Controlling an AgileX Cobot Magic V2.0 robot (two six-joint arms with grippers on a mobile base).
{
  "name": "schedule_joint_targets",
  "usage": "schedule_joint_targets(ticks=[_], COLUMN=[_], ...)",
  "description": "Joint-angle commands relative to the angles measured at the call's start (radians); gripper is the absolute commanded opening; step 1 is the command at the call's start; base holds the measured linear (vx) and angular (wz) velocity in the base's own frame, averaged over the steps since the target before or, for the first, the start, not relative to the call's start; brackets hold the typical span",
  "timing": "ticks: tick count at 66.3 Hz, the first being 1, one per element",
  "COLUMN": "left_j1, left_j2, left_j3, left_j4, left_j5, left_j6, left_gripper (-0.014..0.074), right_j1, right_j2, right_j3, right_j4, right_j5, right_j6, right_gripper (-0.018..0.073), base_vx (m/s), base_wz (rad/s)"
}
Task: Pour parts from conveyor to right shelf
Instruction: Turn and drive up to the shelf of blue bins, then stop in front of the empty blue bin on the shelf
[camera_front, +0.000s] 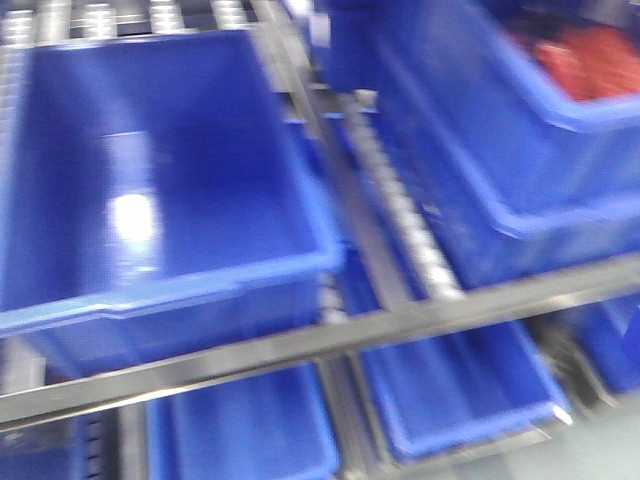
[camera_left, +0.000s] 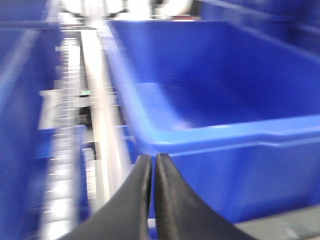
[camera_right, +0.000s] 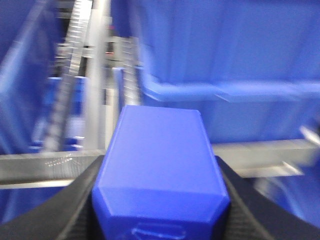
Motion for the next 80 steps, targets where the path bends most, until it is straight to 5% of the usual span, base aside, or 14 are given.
schedule_joint_targets(ticks=[1,32,80], left_j1=[-0.005,-0.005,-0.005], left_j2=[0.017,0.017,0.017], left_j3=[-0.02,-0.02,-0.02], left_j4=[-0.008,-0.008,-0.008], left_j5=[-0.079,-0.079,-0.079], left_j6=[-0.008,-0.008,-0.008], left_gripper=[-0.0006,-0.0006,-0.0006], right_j1=[-0.002,-0.002,-0.002], right_j2=[0.009,0.009,0.009], right_j3=[-0.029,-0.029,-0.029], right_j4=[0.001,0.001,0.001], right_j5=[-0.079,-0.079,-0.079], right_j6=[-0.008,-0.008,-0.008], right_gripper=[-0.0005,-0.0005,-0.0005], base_vx=[0.19,0.18,0.11], base_wz=[0.73,0.48,0.03])
